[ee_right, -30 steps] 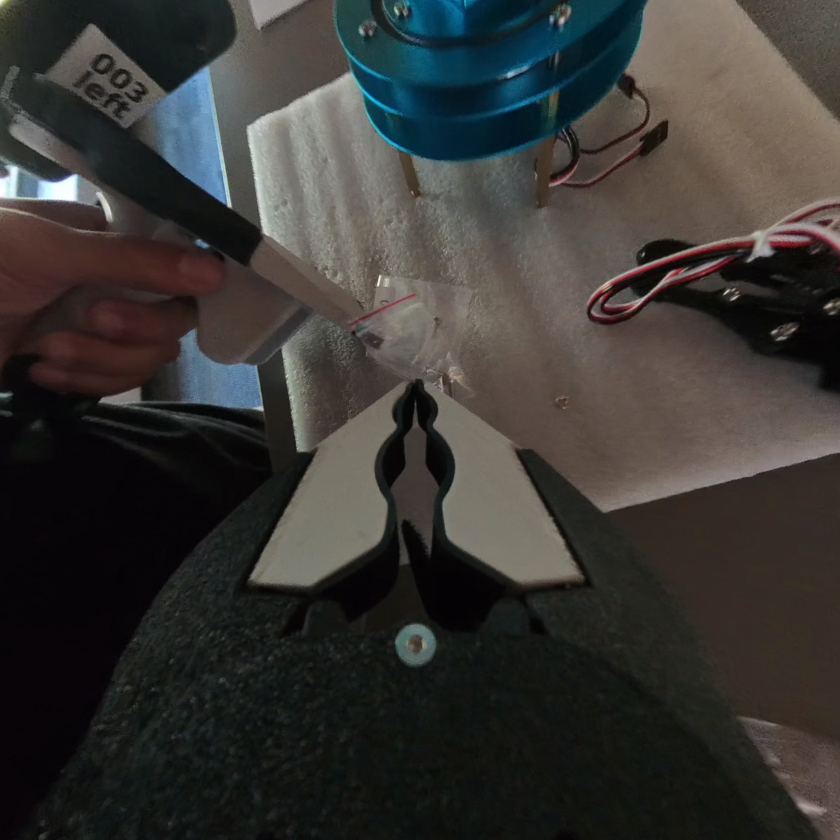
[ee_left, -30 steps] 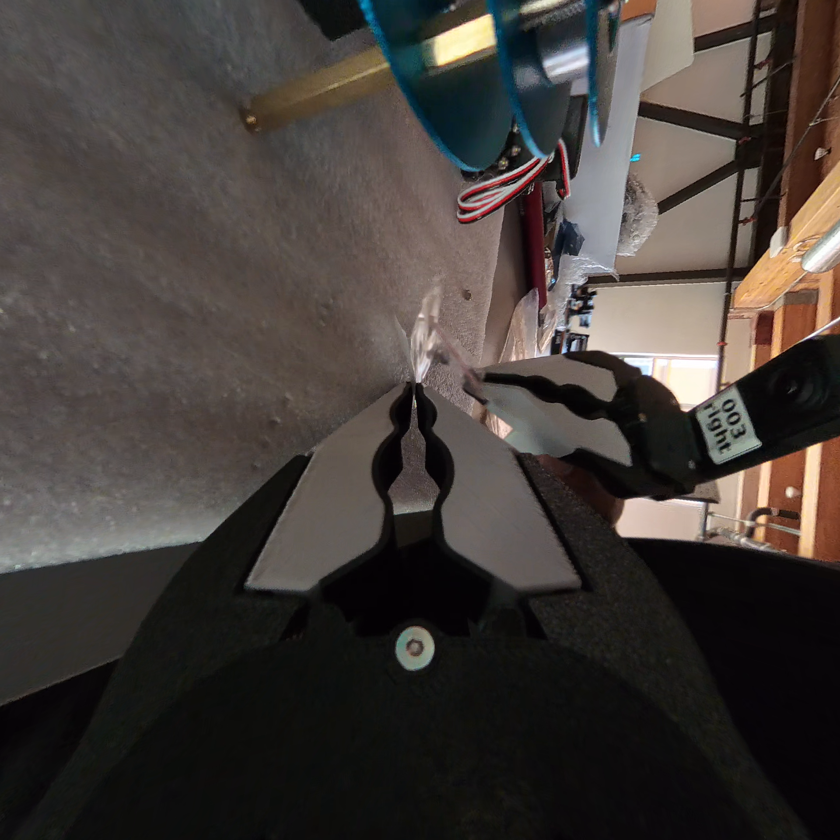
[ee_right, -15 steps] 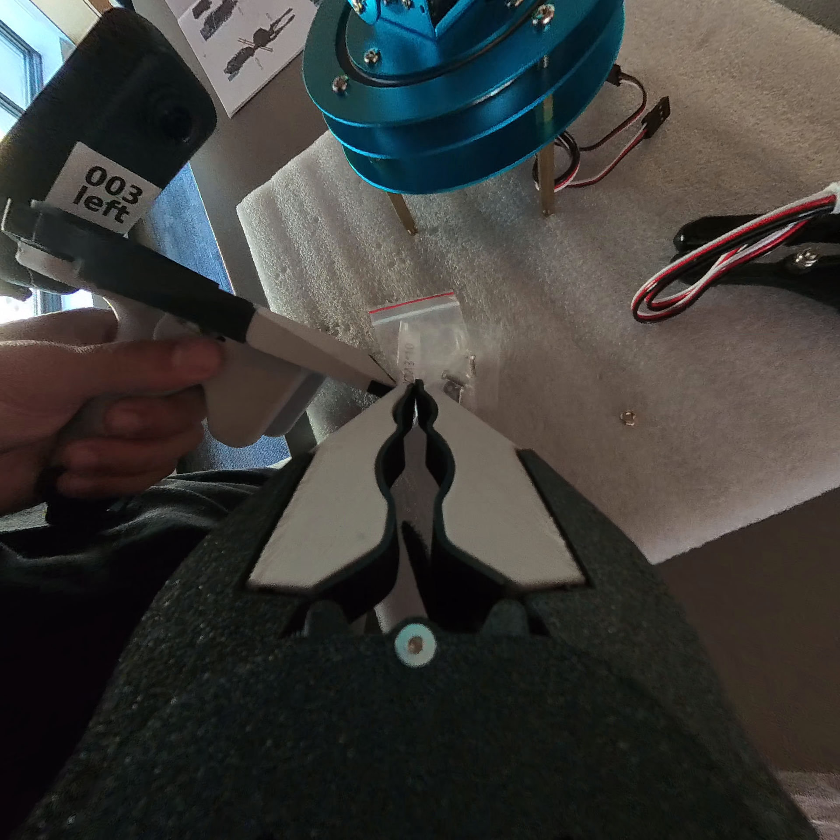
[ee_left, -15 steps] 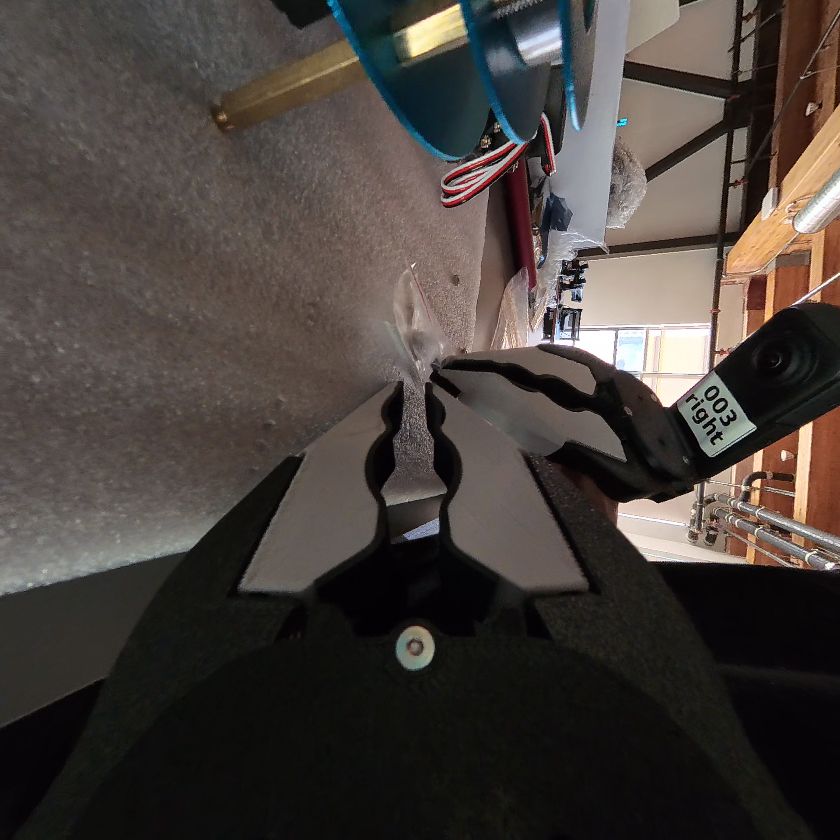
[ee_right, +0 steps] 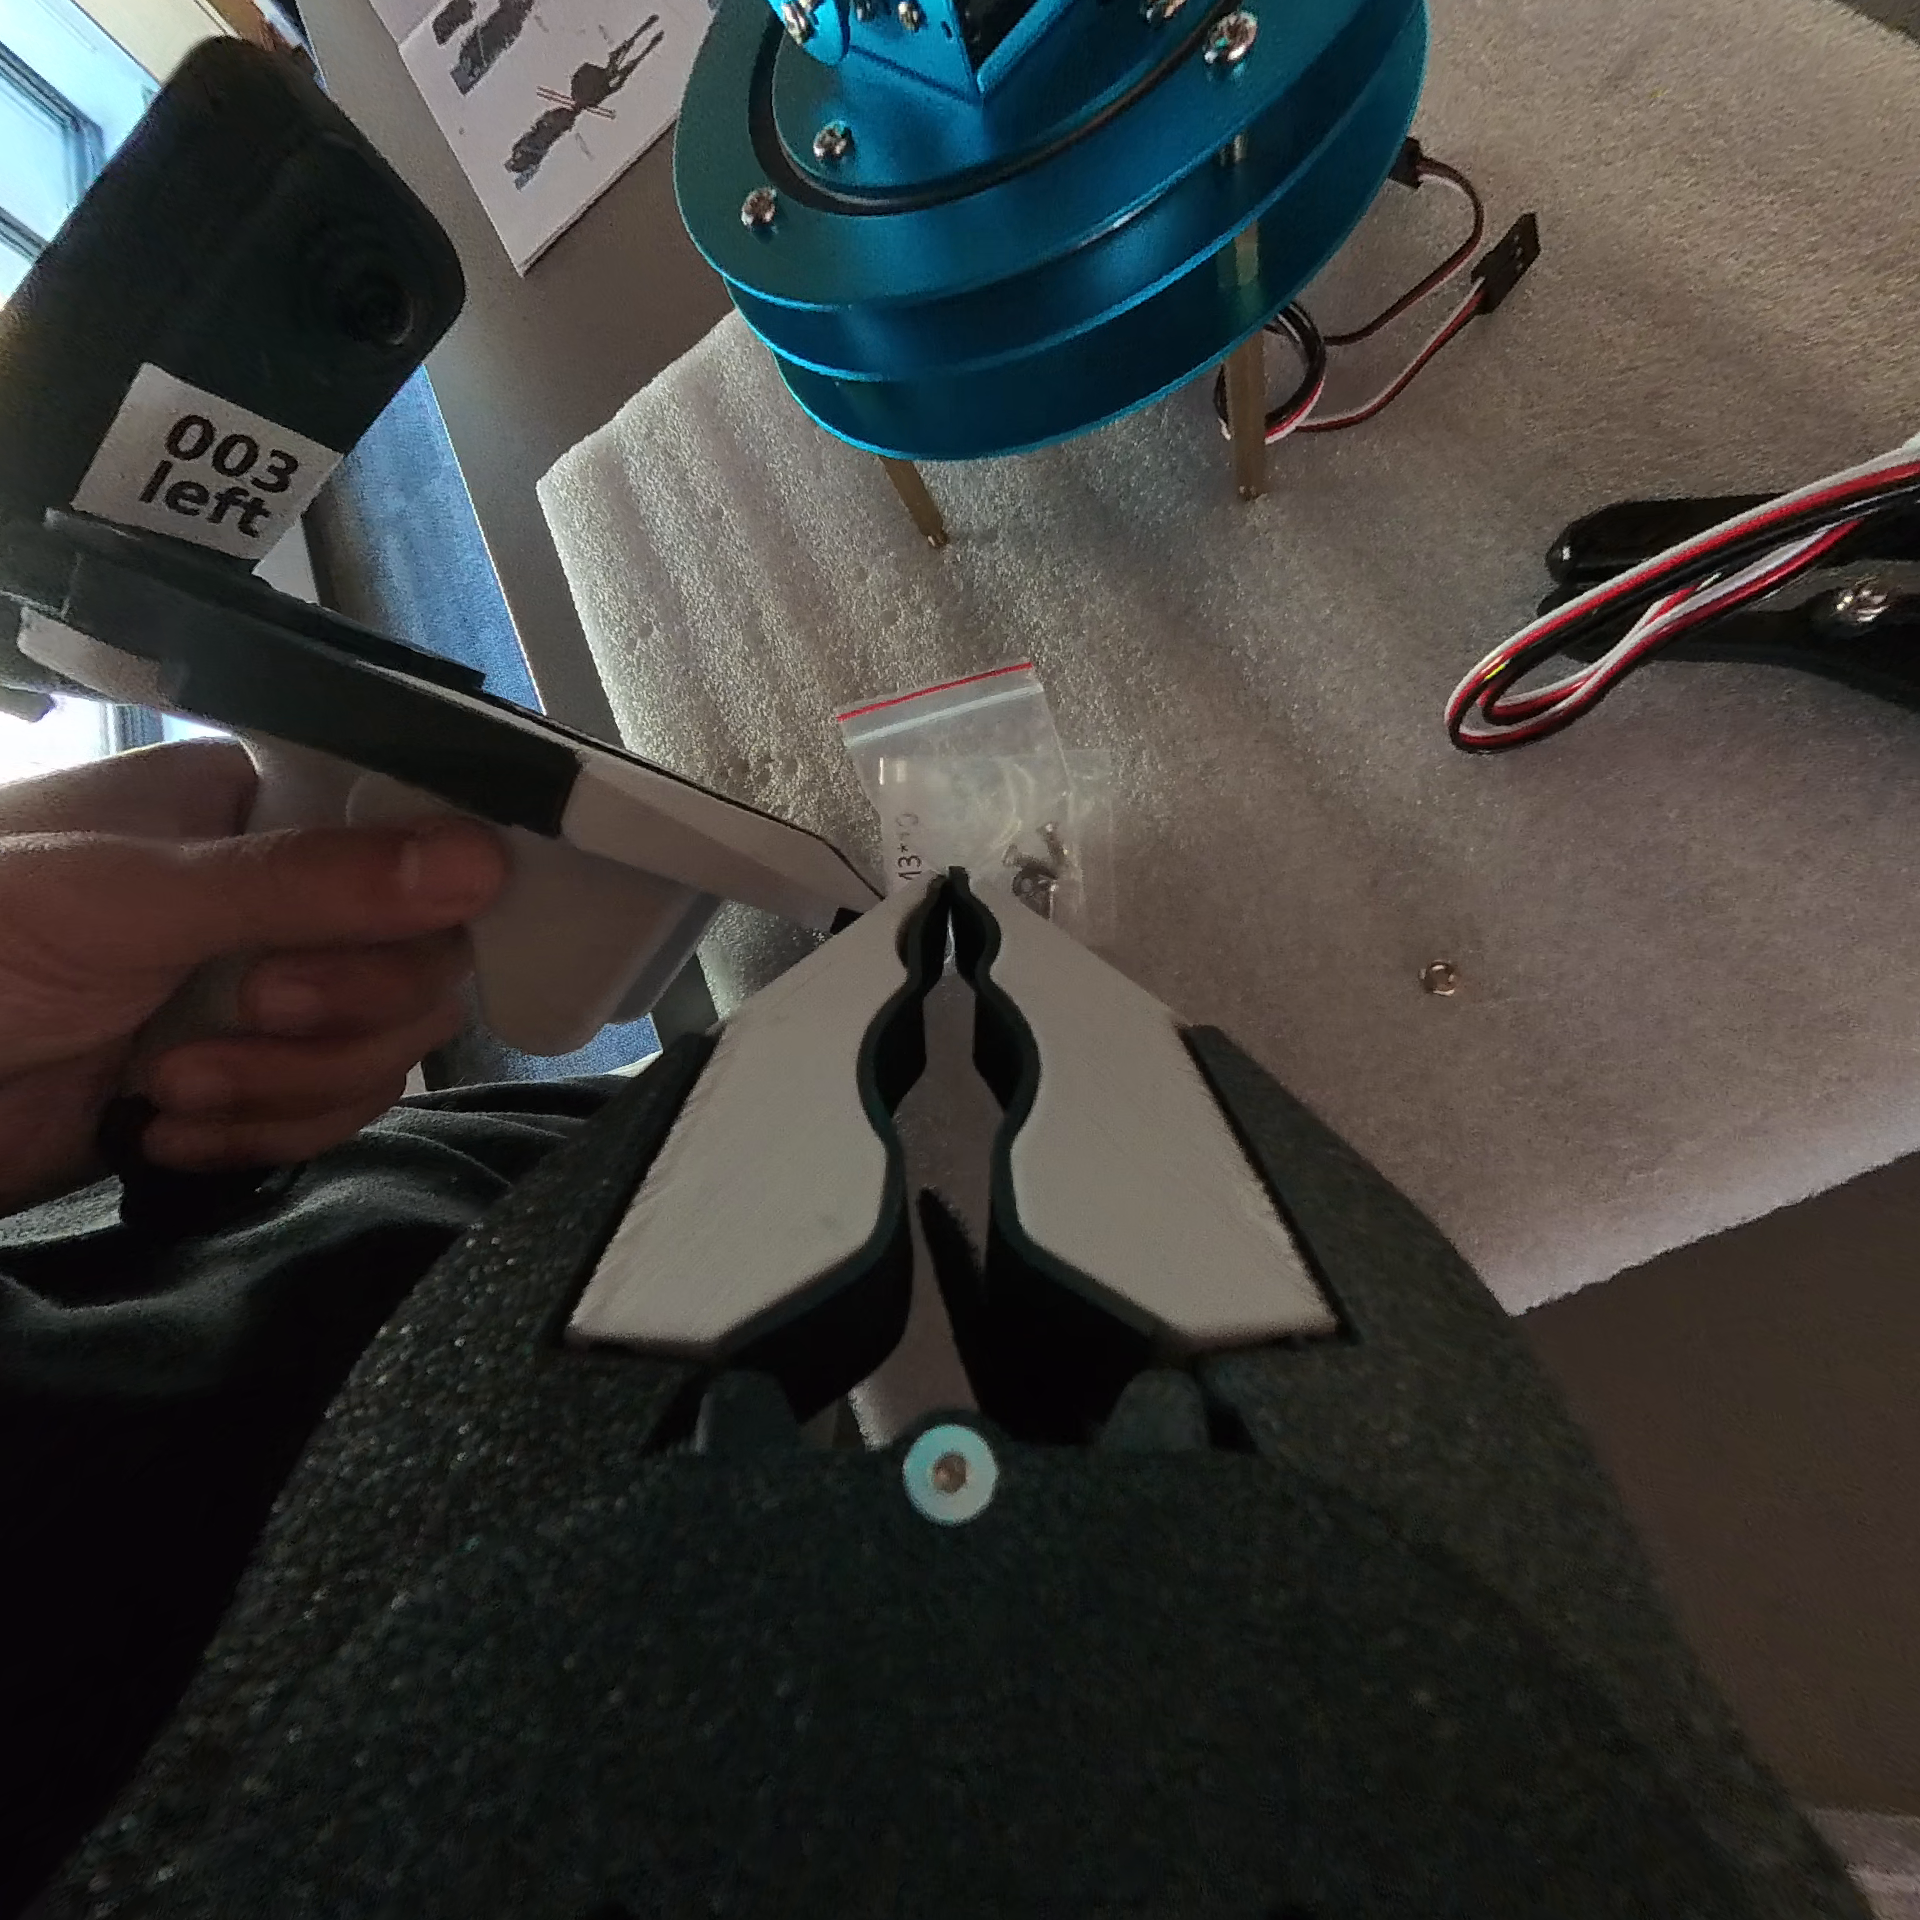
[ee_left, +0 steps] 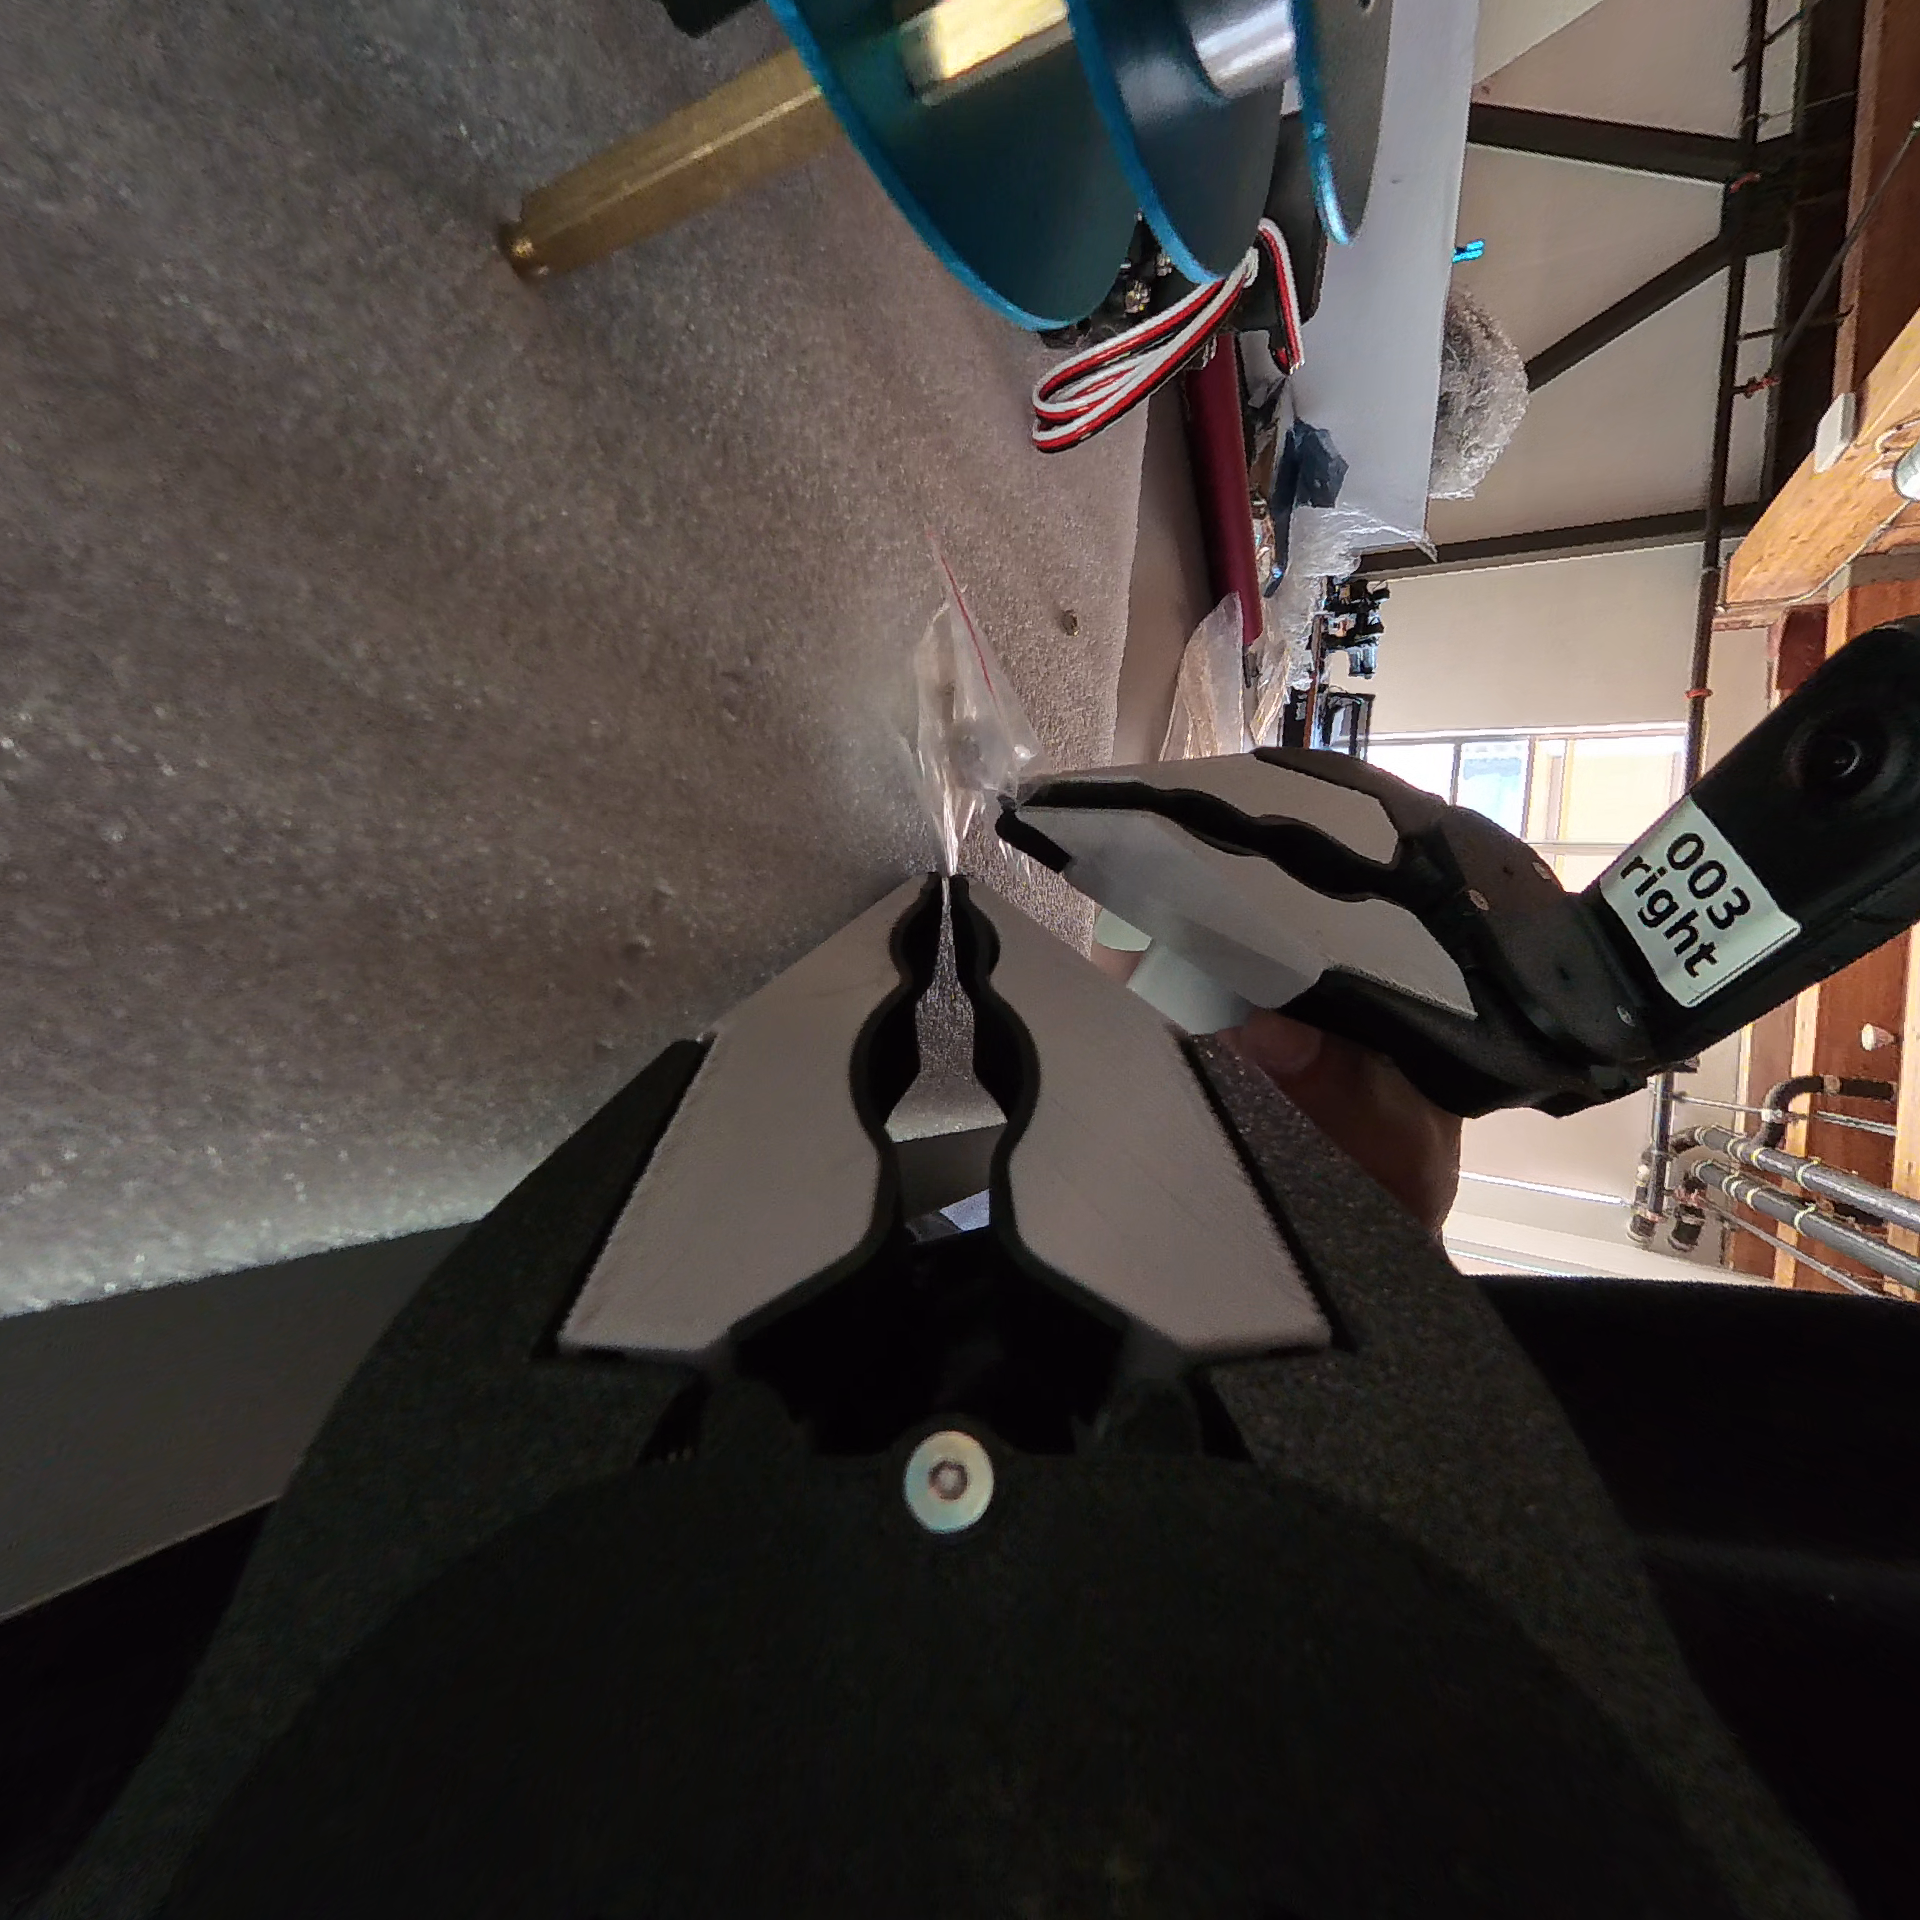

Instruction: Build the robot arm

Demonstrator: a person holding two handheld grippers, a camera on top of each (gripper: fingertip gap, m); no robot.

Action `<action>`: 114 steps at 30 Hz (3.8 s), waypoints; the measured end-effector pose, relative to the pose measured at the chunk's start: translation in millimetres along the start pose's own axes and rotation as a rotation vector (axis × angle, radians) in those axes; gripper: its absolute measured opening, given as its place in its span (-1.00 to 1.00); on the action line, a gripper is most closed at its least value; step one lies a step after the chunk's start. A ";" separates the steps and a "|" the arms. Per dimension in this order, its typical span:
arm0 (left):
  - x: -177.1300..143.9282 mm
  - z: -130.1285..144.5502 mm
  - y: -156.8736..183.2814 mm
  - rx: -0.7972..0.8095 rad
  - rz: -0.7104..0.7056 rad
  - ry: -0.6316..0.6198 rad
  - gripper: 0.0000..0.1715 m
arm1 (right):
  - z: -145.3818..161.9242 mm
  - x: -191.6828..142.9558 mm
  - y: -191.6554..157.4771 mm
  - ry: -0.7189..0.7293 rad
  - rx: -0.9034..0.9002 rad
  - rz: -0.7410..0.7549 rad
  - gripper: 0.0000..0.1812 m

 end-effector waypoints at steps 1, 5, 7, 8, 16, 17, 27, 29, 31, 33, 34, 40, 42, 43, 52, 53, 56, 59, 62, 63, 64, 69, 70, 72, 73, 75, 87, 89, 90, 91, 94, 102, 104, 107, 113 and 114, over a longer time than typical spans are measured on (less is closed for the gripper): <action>0.0 0.1 0.0 0.000 -0.001 0.001 -0.99 | -0.2 0.2 -0.3 0.000 0.000 -0.004 -1.00; -0.1 0.3 0.0 0.003 -0.001 -0.001 -0.99 | 0.3 0.8 -0.1 -0.002 0.000 -0.011 -1.00; 0.0 0.4 0.0 0.006 -0.004 0.000 -0.99 | 0.5 0.9 -0.1 -0.003 -0.001 -0.011 -1.00; 0.0 0.5 0.1 0.007 -0.005 0.001 -0.99 | 0.6 0.9 -0.4 -0.004 -0.003 -0.012 -1.00; -1.9 2.3 0.8 0.028 -0.012 -0.012 -1.00 | 0.8 -9.2 -1.1 -0.012 -0.024 -0.020 -1.00; -3.5 2.6 1.0 0.042 -0.016 -0.022 -1.00 | -0.9 -20.0 1.9 -0.017 -0.041 -0.006 -1.00; -23.3 -7.5 -4.4 0.218 -0.079 -0.067 -1.00 | 37.8 -118.4 137.2 -0.140 -0.271 0.420 -1.00; -24.6 -6.7 -2.7 0.259 -0.078 -0.097 -1.00 | 45.0 -113.0 141.9 -0.141 -0.249 0.418 -0.99; -26.5 -8.2 1.4 0.305 -0.074 -0.104 -1.00 | 38.8 -111.7 134.7 -0.093 -0.192 0.381 -0.85; -28.4 -9.5 5.7 0.407 -0.082 -0.112 -1.00 | 20.6 -114.9 121.8 0.004 -0.154 0.346 -0.77; -29.3 -10.5 9.0 0.484 -0.085 -0.113 -1.00 | 9.6 -114.4 111.6 0.060 -0.144 0.305 -0.76; -36.7 -18.8 16.6 1.213 -0.241 -0.133 -1.00 | -44.6 -70.6 7.9 0.229 -0.163 -0.221 -0.66; -40.1 -26.4 17.6 1.465 -0.317 -0.111 -1.00 | -49.6 -54.1 -12.0 0.183 -0.212 -0.312 -0.67; -41.6 -31.2 17.0 1.575 -0.360 -0.101 -1.00 | -49.3 -46.4 -19.1 0.143 -0.227 -0.350 -0.68; -50.8 -55.6 24.3 2.302 -0.475 -0.012 -1.00 | -63.3 -11.7 -48.8 0.079 -0.031 -0.535 -0.69; -52.2 -57.2 24.8 2.341 -0.467 -0.002 -1.00 | -65.8 -9.4 -48.2 0.096 -0.016 -0.508 -0.70; -53.7 -56.7 24.8 2.416 -0.419 0.009 -1.00 | -70.3 -4.0 -48.5 0.132 0.028 -0.438 -0.88; -54.0 -56.5 19.1 2.399 -0.365 0.001 -1.00 | -71.5 -3.5 -41.0 0.169 0.089 -0.333 -1.00; -58.3 -57.7 12.2 2.157 -0.269 -0.036 -0.93 | -64.7 -7.0 -33.4 0.198 0.099 -0.226 -1.00; -59.4 -56.5 9.8 2.018 -0.223 -0.067 -0.75 | -64.9 -9.6 -32.4 0.220 0.124 -0.209 -1.00; -59.7 -55.5 8.3 1.861 -0.184 -0.098 -0.59 | -65.7 -11.9 -31.3 0.246 0.148 -0.189 -1.00; -57.0 -38.8 31.6 1.205 0.094 -0.156 -0.14 | -77.2 -23.0 -38.2 0.391 0.235 -0.135 -1.00; -56.7 -39.5 37.4 1.149 0.114 -0.130 -0.13 | -78.4 -23.4 -40.6 0.400 0.243 -0.126 -1.00; -55.2 -44.4 44.1 1.108 0.098 -0.063 -0.12 | -81.9 -23.6 -44.3 0.419 0.249 -0.086 -1.00; -55.1 -45.4 46.8 1.111 0.086 -0.035 -0.13 | -84.1 -23.5 -46.1 0.430 0.247 -0.057 -1.00; -56.6 -49.0 49.7 1.123 0.047 0.027 -0.18 | -88.5 -23.0 -52.7 0.444 0.232 -0.009 -1.00; -66.0 -53.1 49.5 1.249 0.031 0.091 -0.49 | -82.5 -14.9 -76.3 0.377 0.205 -0.071 -1.00; -67.0 -51.0 50.8 1.279 0.047 0.095 -0.49 | -81.7 -17.3 -78.1 0.377 0.247 -0.154 -0.98; -67.5 -49.7 51.8 1.296 0.054 0.096 -0.49 | -83.1 -20.8 -78.5 0.388 0.270 -0.201 -0.91; -68.1 -49.1 52.8 1.318 0.055 0.100 -0.49 | -85.0 -24.7 -76.8 0.402 0.294 -0.237 -0.89; -69.5 -46.0 56.1 1.390 0.053 0.109 -0.49 | -89.1 -30.6 -66.5 0.418 0.363 -0.313 -0.84; -71.3 -42.4 58.3 1.448 0.026 0.112 -0.49 | -82.7 -18.2 -68.4 0.317 0.314 -0.317 -0.83; -70.5 -41.9 56.7 1.448 0.018 0.105 -0.49 | -81.4 -18.0 -69.0 0.320 0.322 -0.322 -0.84; -69.0 -40.3 55.7 1.452 0.011 0.098 -0.49 | -77.8 -16.1 -69.0 0.304 0.331 -0.323 -0.82; -68.6 -41.4 56.6 1.471 0.001 0.101 -0.49 | -81.4 -21.7 -67.3 0.313 0.303 -0.285 -0.83; -69.0 -42.1 57.1 1.477 0.000 0.106 -0.49 | -81.9 -23.1 -66.0 0.313 0.301 -0.279 -0.83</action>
Point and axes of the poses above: each gripper's, where its closed fingertips meet, x out along the fingers, z out of its underside, y = z × x across the jaws, the point moved 1 cm from there along -x, back along the fingers, and after that the axes turned 1 degree about y, right-handed, at the moved point
